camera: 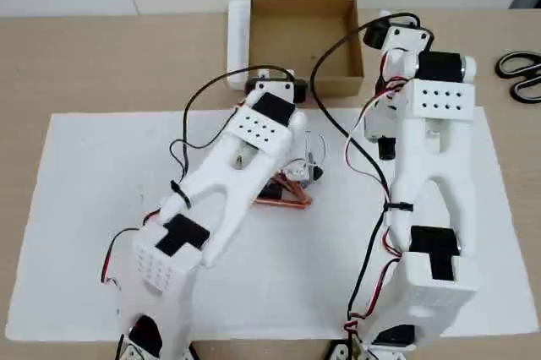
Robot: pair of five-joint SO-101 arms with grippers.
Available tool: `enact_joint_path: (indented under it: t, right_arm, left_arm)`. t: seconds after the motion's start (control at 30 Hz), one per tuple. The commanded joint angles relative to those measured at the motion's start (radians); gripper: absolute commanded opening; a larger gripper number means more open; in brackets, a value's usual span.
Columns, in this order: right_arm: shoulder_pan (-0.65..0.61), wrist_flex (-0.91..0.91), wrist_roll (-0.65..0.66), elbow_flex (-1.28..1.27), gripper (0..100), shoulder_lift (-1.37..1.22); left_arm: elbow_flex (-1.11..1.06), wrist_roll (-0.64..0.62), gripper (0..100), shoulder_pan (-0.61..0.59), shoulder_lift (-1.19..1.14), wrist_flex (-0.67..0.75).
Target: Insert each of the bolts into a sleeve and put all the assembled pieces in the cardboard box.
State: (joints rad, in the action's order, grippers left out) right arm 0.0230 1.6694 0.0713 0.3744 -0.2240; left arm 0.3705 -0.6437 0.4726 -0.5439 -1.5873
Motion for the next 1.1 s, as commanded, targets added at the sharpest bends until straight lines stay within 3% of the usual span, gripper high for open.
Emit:
enact_joint_path:
  t: [0.0,0.23,0.57,1.07]
  right_arm:
    - [0.012,0.004,-0.002,0.052,0.6,0.054]
    - [0.012,-0.004,-0.002,0.014,0.6,0.054]
    - [0.012,-0.031,-0.002,-0.025,0.7,0.056]
    - [0.012,-0.031,-0.002,-0.026,0.7,0.056]
  left_arm:
    - [0.081,-0.051,22,-0.014,-0.002,0.014]
    - [0.087,-0.069,21,-0.006,-0.058,0.014]
    - [0.088,-0.077,1,-0.006,-0.083,0.018]
    - [0.084,-0.074,1,-0.011,-0.084,0.015]
